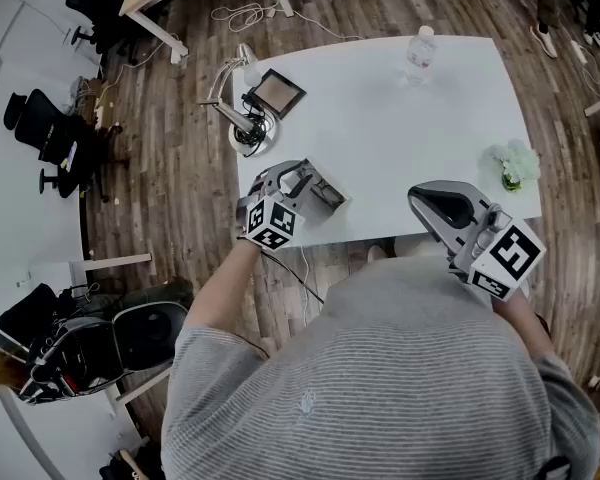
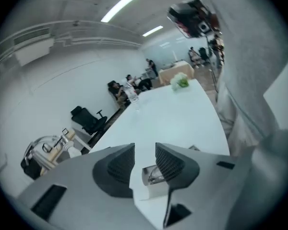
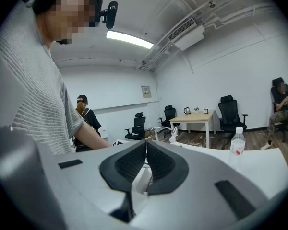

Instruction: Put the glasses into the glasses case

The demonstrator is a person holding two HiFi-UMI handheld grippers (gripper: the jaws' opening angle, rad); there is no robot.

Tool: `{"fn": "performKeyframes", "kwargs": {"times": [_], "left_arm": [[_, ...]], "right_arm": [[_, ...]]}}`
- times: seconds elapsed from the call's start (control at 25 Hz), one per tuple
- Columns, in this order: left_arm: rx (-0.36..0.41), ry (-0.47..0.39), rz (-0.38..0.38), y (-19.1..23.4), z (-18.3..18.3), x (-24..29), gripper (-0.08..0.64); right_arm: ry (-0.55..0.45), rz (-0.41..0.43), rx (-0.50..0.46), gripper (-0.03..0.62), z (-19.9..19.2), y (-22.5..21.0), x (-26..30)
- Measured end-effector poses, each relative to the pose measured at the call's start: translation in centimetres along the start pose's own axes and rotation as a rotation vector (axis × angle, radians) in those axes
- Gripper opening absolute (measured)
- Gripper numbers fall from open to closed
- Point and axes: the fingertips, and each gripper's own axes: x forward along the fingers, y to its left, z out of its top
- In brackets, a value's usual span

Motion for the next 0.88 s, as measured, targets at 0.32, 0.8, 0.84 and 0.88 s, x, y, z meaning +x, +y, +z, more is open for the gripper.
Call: {"fn": "performKeyframes", "kwargs": {"times": [0.32, 0.8, 0.84, 0.88], "left_arm": [[-0.46, -0.246, 0.15, 1.2, 3.7, -4.2, 0.138], [-0.836, -0.5, 0.19, -2.9, 8.6, -10.6, 0.115], [-0.854, -0.506, 0.198, -3.5, 9.1, -11.0, 0.109], [-0.87, -0.511, 0.206, -4.0, 9.5, -11.4, 0.106]], "right_arm": [[-0.005, 0.048, -0.007, 0.015, 0.3, 0.9, 0.7], [0.006, 0.087, -0.006, 0.015, -0.1, 2.0, 0.9], [0.008, 0.092, -0.005, 0.015, -0.2, 2.0, 0.8], [0.01, 0.099, -0.005, 0.015, -0.2, 2.1, 0.8]]}}
